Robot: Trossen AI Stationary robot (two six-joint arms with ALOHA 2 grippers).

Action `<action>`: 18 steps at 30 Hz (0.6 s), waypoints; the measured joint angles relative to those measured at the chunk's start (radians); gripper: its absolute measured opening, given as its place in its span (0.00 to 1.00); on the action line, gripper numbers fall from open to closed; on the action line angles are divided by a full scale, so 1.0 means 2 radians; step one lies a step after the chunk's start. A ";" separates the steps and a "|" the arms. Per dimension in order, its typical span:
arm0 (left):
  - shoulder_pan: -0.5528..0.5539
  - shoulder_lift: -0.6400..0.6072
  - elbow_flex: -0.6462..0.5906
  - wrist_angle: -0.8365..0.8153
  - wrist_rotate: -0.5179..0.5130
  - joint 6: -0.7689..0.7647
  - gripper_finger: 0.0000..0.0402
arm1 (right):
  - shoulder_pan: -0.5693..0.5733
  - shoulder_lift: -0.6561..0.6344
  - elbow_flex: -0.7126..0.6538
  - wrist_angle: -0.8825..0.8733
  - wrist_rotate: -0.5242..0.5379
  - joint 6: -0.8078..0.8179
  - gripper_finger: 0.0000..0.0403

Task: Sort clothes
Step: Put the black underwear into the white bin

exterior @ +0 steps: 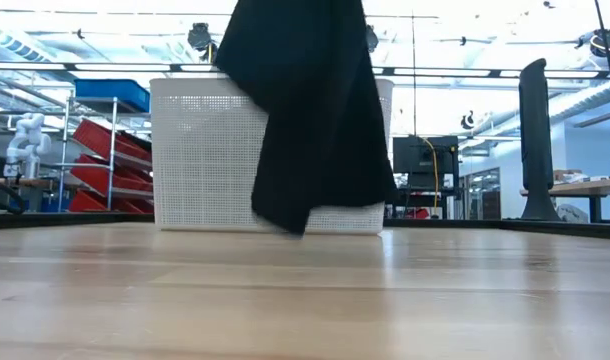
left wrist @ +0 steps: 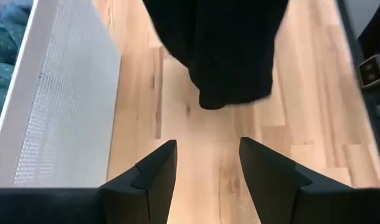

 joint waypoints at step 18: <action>-0.017 -0.183 -0.349 0.374 -0.062 -0.063 0.46 | -0.088 -0.031 0.202 -0.093 -0.006 -0.072 0.01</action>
